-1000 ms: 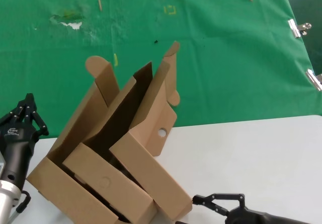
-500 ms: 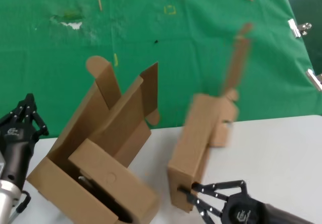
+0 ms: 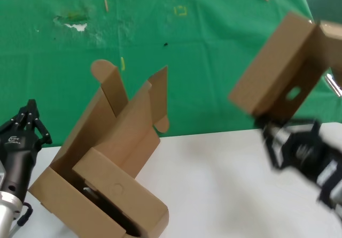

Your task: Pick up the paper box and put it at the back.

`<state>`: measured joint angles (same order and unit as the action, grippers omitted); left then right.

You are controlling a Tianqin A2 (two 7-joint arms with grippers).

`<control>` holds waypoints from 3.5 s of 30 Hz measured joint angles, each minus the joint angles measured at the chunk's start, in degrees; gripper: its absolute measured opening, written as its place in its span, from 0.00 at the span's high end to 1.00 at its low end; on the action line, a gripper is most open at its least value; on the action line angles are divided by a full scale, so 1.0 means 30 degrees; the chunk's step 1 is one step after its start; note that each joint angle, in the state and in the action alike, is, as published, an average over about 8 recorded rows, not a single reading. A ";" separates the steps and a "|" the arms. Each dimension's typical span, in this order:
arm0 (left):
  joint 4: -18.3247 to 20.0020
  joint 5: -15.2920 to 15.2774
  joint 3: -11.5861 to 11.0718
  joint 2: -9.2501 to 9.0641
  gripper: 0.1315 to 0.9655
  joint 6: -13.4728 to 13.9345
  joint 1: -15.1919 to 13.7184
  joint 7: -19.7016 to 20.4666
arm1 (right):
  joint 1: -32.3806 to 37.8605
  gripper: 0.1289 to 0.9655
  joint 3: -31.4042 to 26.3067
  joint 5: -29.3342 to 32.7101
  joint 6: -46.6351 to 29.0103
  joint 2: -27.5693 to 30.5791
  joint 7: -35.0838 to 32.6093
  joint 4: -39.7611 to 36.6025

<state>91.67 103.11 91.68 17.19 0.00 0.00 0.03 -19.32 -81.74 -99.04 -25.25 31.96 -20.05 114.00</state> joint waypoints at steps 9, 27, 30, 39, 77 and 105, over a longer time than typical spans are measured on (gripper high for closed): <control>0.0000 0.0000 0.0000 0.0000 0.99 0.0000 0.0000 -0.0001 | 0.3935 0.99 0.0590 0.8117 -0.1140 0.0978 0.4018 -0.0131; 0.0000 0.0001 0.0000 0.0000 0.99 0.0000 0.0000 -0.0003 | 1.3154 0.99 -0.7694 2.3791 -1.1664 0.1968 1.5866 -0.2587; 0.0000 0.0001 0.0000 0.0000 0.99 0.0000 0.0000 -0.0003 | 1.4186 0.99 -0.9443 2.6293 -1.2909 0.1663 1.8150 -0.3000; 0.0000 0.0001 0.0000 0.0000 0.99 0.0000 0.0000 -0.0003 | 1.5157 0.99 -1.1041 3.2255 -1.4306 -0.1515 2.0333 -0.5003; 0.0000 0.0002 0.0000 0.0000 0.99 0.0000 0.0000 -0.0003 | 1.6215 0.91 -0.9200 3.8728 -0.9071 -0.8926 1.7977 -1.2996; 0.0000 0.0002 0.0000 0.0000 0.99 0.0000 0.0000 -0.0003 | 1.9220 0.27 -0.4067 2.9594 -1.3890 -0.5760 1.5012 -0.3511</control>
<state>91.67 103.12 91.68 17.19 0.00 0.00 0.02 38.34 -93.95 -10.26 -66.92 14.68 24.98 103.47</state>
